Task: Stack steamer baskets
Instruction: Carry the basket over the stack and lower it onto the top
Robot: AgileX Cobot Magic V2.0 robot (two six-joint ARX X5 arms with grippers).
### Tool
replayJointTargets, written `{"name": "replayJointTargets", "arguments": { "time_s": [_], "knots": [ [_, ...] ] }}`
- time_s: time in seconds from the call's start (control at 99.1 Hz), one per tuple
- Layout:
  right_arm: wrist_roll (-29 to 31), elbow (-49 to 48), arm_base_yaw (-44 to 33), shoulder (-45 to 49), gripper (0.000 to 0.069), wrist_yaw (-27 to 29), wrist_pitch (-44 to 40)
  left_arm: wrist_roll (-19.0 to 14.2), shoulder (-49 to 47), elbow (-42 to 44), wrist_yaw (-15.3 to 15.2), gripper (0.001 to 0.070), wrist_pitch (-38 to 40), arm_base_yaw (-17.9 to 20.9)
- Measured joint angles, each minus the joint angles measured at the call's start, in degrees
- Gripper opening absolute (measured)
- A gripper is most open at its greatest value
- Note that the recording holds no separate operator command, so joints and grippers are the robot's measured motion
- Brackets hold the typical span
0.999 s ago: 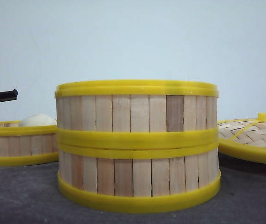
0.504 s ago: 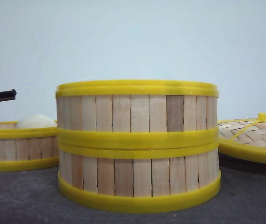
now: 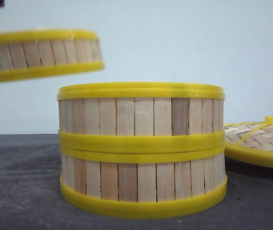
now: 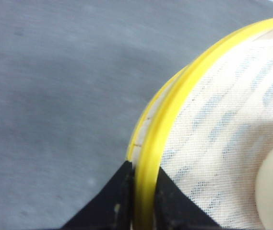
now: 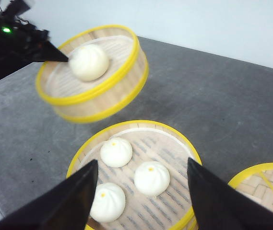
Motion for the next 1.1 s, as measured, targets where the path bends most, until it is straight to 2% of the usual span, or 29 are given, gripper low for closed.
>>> {"name": "replayJointTargets", "arguments": {
  "time_s": [0.111, 0.282, 0.464, 0.575, 0.696, 0.837, 1.099],
  "knots": [
    [0.4, 0.0, 0.0, 0.0, 0.0358, 0.0, 0.0, 1.1, -2.5, 0.3, 0.4, 0.0021, -1.7, -5.1],
    [0.8, 0.0, 0.0, 0.0, 0.0358, 0.0, 0.0, 1.5, -3.0, 0.5, 0.5, 0.0021, -1.6, -15.1],
    [0.9, 0.9, 0.0, 0.0, 0.0358, -0.5, 0.0, 1.6, -0.9, 0.9, -3.0, 0.0021, -0.9, -23.9],
    [1.0, 1.3, 0.2, -0.3, 0.0358, -0.6, 0.0, 1.5, 1.6, 1.0, -3.8, 0.0021, -0.9, -26.4],
    [1.1, 1.3, 0.4, -0.5, 0.0358, -1.4, 0.0, 1.5, 4.3, 1.5, -6.9, 0.0021, -0.9, -29.0],
    [1.6, 1.3, 0.4, -0.5, 0.0358, -1.5, -0.7, 1.6, 7.3, 4.7, -8.8, 0.0021, -1.4, -30.9],
    [2.1, 1.3, 0.5, -0.5, 0.0358, -1.9, -1.7, 1.6, 10.8, 8.1, -9.7, 0.0021, -1.5, -32.0]
  ]
}}
